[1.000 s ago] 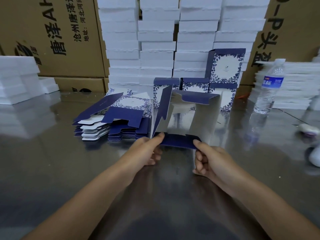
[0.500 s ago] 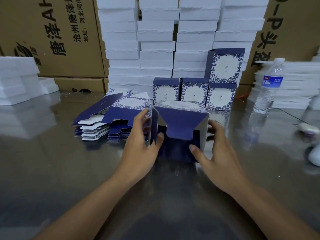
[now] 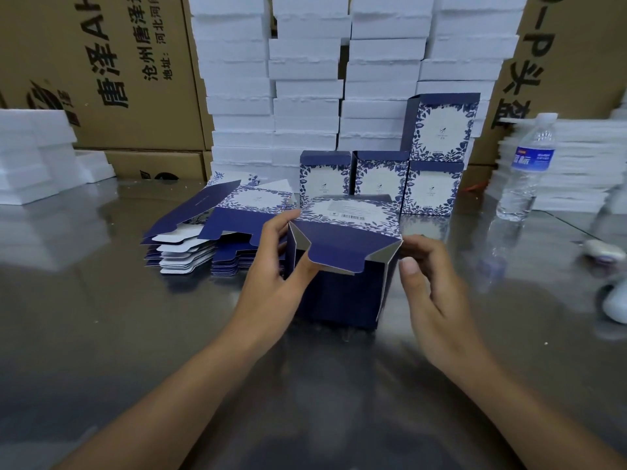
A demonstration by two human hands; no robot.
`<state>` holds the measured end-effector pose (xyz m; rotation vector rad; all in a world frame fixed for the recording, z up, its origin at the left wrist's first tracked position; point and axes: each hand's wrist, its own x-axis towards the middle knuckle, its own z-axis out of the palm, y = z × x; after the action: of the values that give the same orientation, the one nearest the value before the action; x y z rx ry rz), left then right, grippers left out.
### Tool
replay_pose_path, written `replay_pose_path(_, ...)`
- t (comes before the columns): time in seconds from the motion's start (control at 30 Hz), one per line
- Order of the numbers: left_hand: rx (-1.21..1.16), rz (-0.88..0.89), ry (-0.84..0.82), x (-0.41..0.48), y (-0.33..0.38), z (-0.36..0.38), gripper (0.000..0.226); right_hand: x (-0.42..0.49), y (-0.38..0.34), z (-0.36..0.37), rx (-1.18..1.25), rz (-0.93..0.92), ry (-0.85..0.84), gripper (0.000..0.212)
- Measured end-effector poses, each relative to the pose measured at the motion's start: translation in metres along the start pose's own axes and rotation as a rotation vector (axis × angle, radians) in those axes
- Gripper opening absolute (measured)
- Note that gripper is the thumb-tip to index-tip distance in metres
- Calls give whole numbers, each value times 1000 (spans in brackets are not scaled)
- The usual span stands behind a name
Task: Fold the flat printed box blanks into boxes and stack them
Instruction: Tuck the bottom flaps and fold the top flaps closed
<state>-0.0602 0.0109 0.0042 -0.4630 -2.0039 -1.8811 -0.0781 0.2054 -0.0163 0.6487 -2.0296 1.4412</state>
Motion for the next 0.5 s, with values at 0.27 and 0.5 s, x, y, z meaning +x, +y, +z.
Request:
replay_pose_path(0.27,15,111,-32,-3,-1,3,37,2,-2,-1,-92,66,65,30)
replay_pose_path(0.5,43,151,-63,-6,0,11,27,2,-5,-3,-439,21,140,38)
